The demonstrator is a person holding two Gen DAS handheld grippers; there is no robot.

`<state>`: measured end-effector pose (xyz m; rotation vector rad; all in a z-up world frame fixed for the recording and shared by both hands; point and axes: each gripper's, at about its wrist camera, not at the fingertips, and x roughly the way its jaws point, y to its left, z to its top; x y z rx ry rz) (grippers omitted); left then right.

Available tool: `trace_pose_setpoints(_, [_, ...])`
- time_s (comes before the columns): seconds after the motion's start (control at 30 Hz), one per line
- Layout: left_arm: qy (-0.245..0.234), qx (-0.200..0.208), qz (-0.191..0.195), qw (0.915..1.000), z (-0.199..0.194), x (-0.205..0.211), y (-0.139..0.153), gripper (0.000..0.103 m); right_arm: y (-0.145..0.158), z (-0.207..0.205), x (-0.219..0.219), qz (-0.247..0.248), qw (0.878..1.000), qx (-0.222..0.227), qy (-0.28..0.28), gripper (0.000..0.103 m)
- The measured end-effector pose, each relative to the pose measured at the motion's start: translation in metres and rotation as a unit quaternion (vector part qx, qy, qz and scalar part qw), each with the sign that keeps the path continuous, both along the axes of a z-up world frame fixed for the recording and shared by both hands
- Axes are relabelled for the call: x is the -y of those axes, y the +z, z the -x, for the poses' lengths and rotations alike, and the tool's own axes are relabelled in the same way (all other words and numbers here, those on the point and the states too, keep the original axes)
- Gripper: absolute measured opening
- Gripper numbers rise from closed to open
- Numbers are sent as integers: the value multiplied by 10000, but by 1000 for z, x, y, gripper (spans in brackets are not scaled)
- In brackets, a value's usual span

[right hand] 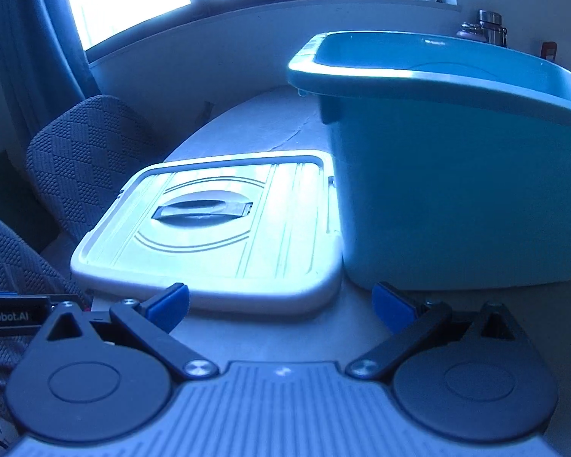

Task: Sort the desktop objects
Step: 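Move both open tools toward the white lid lying on the table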

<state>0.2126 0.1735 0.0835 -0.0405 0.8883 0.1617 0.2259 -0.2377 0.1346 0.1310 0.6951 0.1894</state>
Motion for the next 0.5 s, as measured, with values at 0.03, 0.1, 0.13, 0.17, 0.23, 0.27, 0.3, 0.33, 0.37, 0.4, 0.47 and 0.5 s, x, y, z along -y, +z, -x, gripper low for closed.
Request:
trace_pose_setpoints(0.03, [-14, -22, -2, 10000, -5, -3, 0, 89, 0, -2, -2, -3, 10000, -10, -28, 103])
trace_pose_setpoints(0.1, [-41, -65, 14, 10000, -14, -10, 0, 89, 3, -6, -7, 26, 10000, 9, -52, 103])
trace_pose_setpoints(0.13, [-75, -85, 11, 9999, -19, -13, -1, 89, 5, -7, -10, 54, 10000, 62, -49, 103])
trace_pose_setpoints(0.17, [-109, -105, 8, 9999, -24, -16, -1, 89, 6, -8, -14, 82, 9999, 99, -43, 103])
trace_pose_setpoints(0.23, [-177, -141, -14, 9997, -33, -23, -1, 89, 7, -13, -20, 123, 9999, 97, -37, 103])
trace_pose_setpoints(0.27, [-200, -156, -37, 9997, -38, -26, -2, 89, 7, -17, -22, 116, 9999, 53, -53, 103])
trace_pose_setpoints(0.3, [-213, -167, -52, 9996, -43, -31, -1, 89, 8, -20, -24, 100, 9999, 23, -82, 103])
trace_pose_setpoints(0.33, [-225, -174, -44, 9996, -47, -34, -2, 89, 8, -23, -25, 85, 9999, 11, -122, 103])
trace_pose_setpoints(0.37, [-238, -180, -36, 9995, -52, -38, -2, 89, 8, -25, -27, 77, 9998, 4, -165, 103])
trace_pose_setpoints(0.4, [-250, -187, -28, 9995, -57, -42, -3, 89, 8, -28, -28, 79, 9998, -9, -199, 103])
trace_pose_setpoints(0.47, [-276, -208, 14, 9994, -66, -49, -4, 89, 9, -33, -31, 92, 9996, -38, -258, 103])
trace_pose_setpoints(0.5, [-310, -216, 31, 9993, -70, -51, -4, 89, 9, -36, -32, 96, 9995, -41, -295, 103])
